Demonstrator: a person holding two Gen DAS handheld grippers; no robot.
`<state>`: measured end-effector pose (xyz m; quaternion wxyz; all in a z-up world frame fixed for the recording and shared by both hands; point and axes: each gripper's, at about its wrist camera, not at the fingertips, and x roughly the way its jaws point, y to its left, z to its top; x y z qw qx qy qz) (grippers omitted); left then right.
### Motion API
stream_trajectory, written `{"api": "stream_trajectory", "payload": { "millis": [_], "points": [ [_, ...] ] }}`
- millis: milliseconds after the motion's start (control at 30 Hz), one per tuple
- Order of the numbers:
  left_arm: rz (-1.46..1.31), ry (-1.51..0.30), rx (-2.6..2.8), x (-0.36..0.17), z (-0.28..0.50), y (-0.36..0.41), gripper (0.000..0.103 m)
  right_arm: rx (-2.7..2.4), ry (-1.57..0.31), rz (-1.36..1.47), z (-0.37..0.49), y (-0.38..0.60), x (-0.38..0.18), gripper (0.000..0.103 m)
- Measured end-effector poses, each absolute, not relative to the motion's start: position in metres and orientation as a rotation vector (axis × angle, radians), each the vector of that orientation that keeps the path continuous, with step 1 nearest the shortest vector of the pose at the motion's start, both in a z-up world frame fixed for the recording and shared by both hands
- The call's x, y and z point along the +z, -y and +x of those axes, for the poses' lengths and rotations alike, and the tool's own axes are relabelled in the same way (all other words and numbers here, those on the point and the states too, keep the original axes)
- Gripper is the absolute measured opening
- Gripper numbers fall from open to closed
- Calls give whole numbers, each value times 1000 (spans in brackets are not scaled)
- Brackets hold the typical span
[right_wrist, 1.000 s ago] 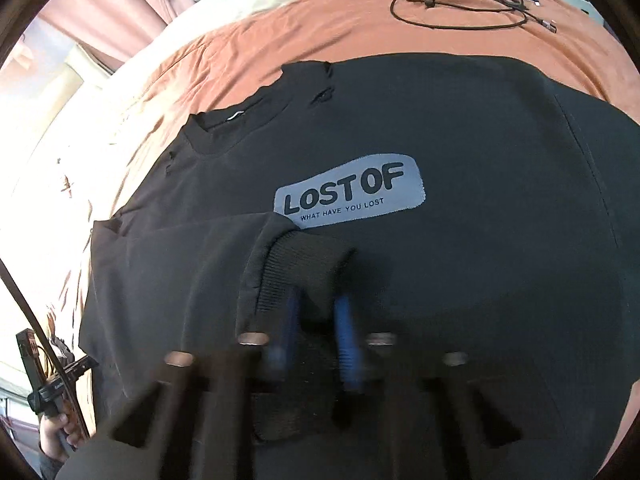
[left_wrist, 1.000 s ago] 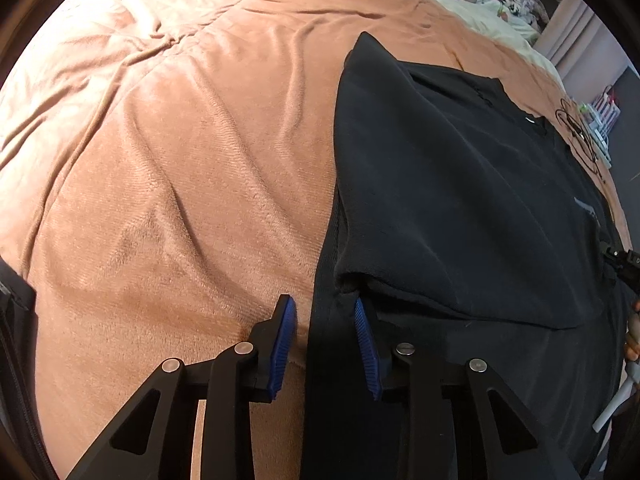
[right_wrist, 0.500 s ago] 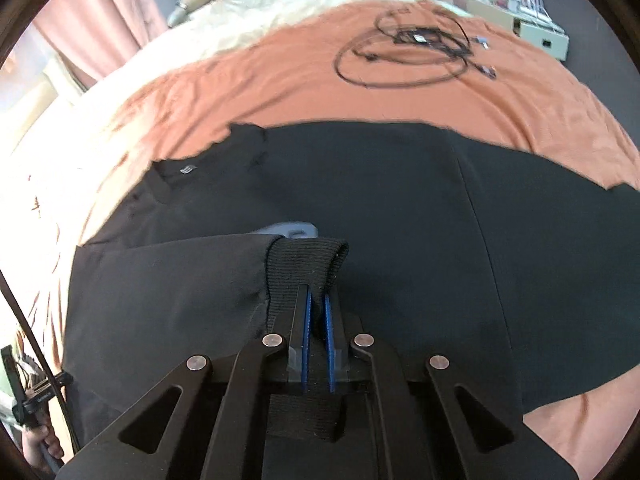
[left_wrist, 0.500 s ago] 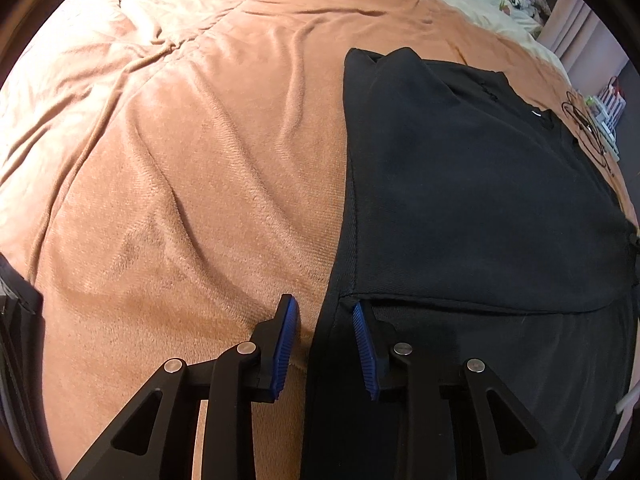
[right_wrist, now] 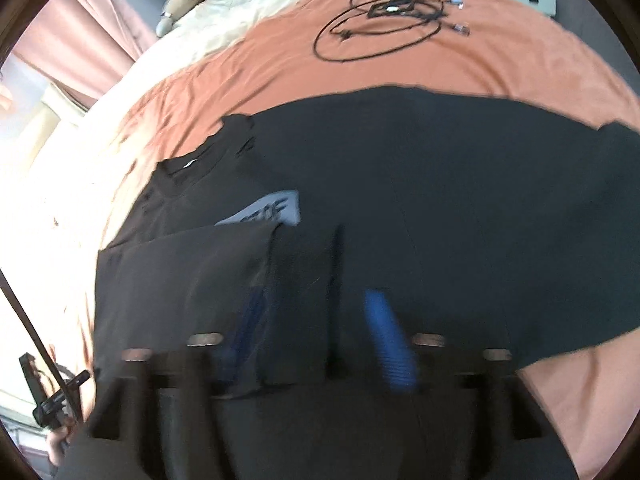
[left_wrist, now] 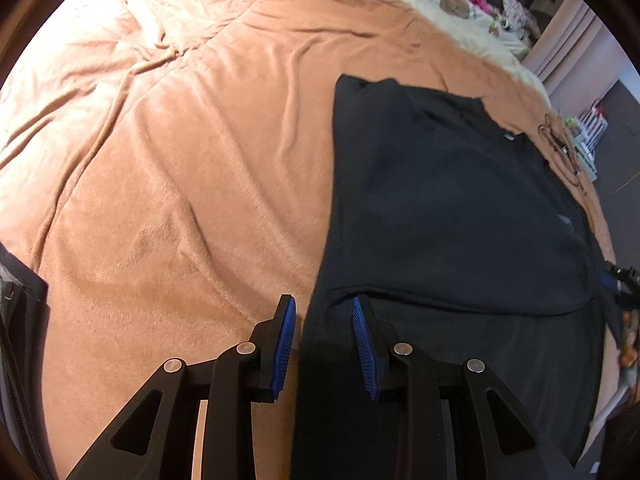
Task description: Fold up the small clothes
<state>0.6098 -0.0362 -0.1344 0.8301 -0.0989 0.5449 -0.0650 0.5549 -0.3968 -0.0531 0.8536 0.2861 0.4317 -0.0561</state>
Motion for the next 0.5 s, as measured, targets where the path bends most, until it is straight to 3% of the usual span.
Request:
{"api": "stream_trajectory", "payload": {
  "millis": [200,300,333,400,500],
  "points": [
    [-211,-1149,-131,-134,623,41,32,-95,-965,692,551,398,-85,64],
    [-214,-1163,-125,-141,632,45,32,-104,-982,706,549,396,-93,37],
    [-208,-1168,-123,-143,635,47,32,-92,-987,705,550,395,-94,18],
    [-190,-1180,-123,-148,637,50,32,-96,-985,696,552,396,-94,10],
    [-178,-1191,-123,-153,640,55,32,-130,-957,676,546,402,-84,8]
  ]
}}
